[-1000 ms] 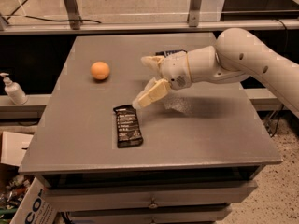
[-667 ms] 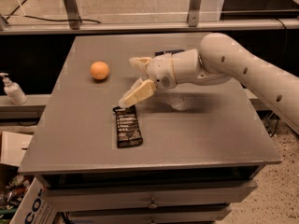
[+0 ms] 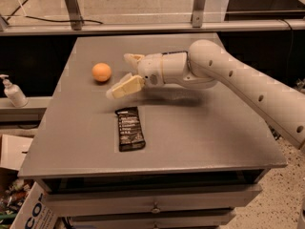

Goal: Move orange near rxbar blueberry

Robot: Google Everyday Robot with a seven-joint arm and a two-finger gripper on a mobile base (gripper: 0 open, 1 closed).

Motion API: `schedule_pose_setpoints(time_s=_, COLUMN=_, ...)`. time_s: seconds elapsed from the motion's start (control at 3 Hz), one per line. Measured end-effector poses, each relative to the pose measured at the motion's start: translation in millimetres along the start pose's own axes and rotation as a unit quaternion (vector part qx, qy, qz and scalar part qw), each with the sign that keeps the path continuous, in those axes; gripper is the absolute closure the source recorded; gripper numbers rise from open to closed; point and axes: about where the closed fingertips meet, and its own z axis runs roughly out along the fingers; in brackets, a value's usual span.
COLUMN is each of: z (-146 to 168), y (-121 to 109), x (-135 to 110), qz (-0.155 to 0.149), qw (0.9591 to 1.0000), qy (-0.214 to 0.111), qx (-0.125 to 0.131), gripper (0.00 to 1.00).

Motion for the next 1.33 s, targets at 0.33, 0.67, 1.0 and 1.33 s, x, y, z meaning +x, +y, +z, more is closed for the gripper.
schedule_pose_setpoints(time_s=0.33, z=15, y=-13, x=-7, qz=0.010, qw=0.9997, qy=-0.016, qx=0.016, gripper=0.00)
schedule_pose_setpoints(time_s=0.67, z=29, y=-21, x=-6, qz=0.022, qw=0.9992, qy=-0.018, qx=0.029, gripper=0.00)
schedule_pose_setpoints(time_s=1.0, z=39, y=-27, x=-2, qz=0.036, qw=0.9984, qy=-0.018, qx=0.040, gripper=0.00)
schedule_pose_setpoints(time_s=1.33, z=44, y=-31, x=2, qz=0.046, qw=0.9977, qy=-0.018, qx=0.047, gripper=0.18)
